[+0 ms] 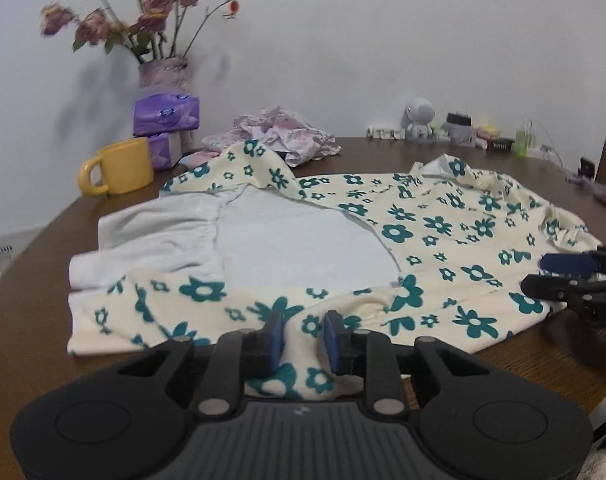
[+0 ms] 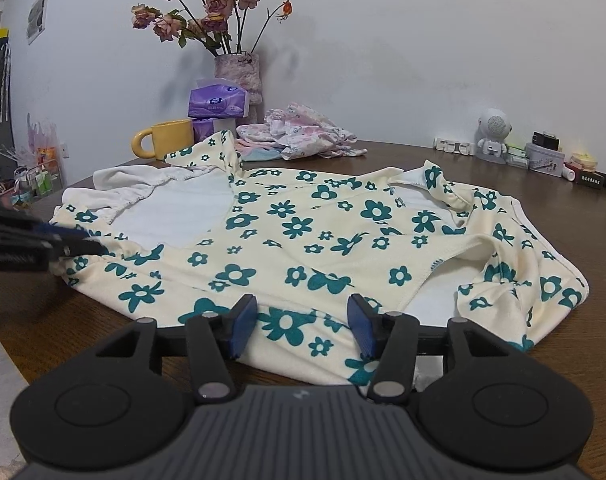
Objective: Fold clothes
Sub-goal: 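Open both grippers and release the shirt hem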
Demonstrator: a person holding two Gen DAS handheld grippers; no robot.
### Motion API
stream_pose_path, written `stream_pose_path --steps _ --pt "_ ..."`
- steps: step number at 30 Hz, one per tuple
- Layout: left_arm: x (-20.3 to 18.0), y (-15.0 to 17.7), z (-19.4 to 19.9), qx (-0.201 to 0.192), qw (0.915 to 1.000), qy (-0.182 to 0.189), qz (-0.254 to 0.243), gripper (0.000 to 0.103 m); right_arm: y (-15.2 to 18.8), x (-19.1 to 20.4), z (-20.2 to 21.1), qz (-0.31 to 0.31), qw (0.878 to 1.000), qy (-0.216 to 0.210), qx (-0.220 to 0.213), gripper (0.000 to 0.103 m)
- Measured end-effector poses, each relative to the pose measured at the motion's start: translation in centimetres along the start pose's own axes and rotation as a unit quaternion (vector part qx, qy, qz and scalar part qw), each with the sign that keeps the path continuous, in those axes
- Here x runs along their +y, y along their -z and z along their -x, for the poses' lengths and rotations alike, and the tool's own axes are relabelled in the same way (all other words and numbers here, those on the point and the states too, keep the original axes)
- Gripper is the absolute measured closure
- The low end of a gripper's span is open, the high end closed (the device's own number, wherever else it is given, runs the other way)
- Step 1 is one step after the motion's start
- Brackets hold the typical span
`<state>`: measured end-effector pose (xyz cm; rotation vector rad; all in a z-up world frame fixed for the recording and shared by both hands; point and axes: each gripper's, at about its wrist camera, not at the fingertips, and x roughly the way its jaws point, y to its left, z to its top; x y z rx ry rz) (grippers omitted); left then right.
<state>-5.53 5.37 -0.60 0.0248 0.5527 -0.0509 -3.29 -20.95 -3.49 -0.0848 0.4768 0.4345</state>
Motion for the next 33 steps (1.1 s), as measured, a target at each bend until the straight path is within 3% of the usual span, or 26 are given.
stream_pose_path --steps 7,12,13,15,18,22,26,27,31,33 --pt "-0.4 0.2 0.5 -0.018 0.9998 0.0 0.008 0.079 0.1 0.1 0.0 0.001 1.0 0.003 -0.003 0.051" --pt "-1.4 -1.8 2.6 -0.071 0.997 0.006 0.031 0.019 -1.3 -0.8 1.2 -0.014 1.0 0.001 -0.013 0.037" --pt "-1.8 -2.5 2.5 -0.077 0.9965 0.006 0.03 0.016 -1.8 -1.1 1.6 -0.016 1.0 0.005 -0.021 0.031" --pt "-2.6 -3.8 2.2 -0.085 0.996 0.004 0.027 0.014 -2.8 -2.0 1.5 -0.024 0.999 0.013 -0.029 0.027" --pt "-3.8 -5.8 -0.5 -0.066 0.997 0.006 0.039 0.011 -4.5 -3.9 -0.6 -0.049 0.998 0.023 -0.015 0.025" --pt "-4.5 -8.1 -6.4 -0.005 0.9977 -0.018 0.066 0.011 -6.8 -6.4 -3.3 -0.082 0.996 0.036 0.002 0.022" --pt "-3.7 -8.7 -11.3 0.058 0.9909 -0.034 0.116 0.011 -7.8 -7.0 -7.3 -0.076 0.995 0.051 0.031 0.017" --pt "-3.6 -8.7 -11.8 0.058 0.9903 -0.04 0.12 0.01 -7.9 -7.1 -7.9 -0.076 0.995 0.053 0.036 0.017" --pt "-4.0 -9.2 -13.2 0.068 0.9902 -0.064 0.104 0.008 -8.1 -7.4 -10.4 -0.075 0.993 0.065 0.058 0.012" --pt "-4.5 -9.3 -14.0 0.073 0.9914 -0.072 0.082 0.0 -8.2 -7.5 -11.5 -0.074 0.992 0.072 0.068 0.006"
